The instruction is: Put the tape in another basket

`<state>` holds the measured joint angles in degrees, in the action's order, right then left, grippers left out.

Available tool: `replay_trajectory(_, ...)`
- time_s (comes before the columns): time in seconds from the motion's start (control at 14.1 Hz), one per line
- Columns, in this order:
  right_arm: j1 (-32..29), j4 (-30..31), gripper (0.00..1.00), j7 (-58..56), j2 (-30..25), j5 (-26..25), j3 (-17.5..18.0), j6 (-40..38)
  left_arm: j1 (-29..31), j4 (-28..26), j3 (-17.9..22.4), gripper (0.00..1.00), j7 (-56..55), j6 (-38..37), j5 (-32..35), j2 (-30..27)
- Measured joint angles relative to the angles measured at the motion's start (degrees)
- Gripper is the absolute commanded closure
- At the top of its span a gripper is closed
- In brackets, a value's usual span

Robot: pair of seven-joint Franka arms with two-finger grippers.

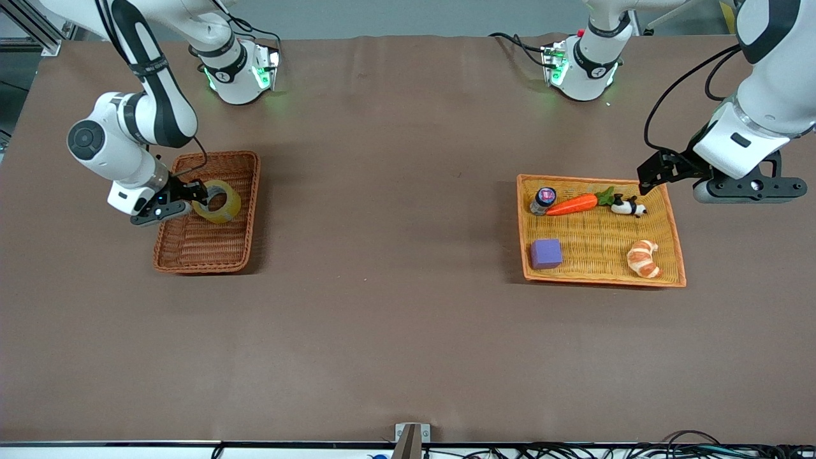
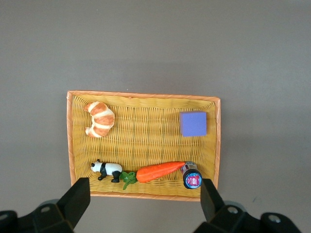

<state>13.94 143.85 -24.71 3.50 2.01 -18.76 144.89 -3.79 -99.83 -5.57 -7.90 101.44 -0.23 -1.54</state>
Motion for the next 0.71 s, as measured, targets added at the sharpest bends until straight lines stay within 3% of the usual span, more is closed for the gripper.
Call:
replay_trajectory(0.35,0.0,-18.4,0.0,0.0,-0.4,0.0,1.7,-14.3,0.2,0.8,0.1,0.0,0.0,0.0,0.0,0.3)
replay_trajectory(0.71,-1.8,-28.7,0.0,-0.1,-0.4,-0.3,1.6,-19.5,0.2,2.7,0.1,0.0,0.0,0.0,0.0,1.9)
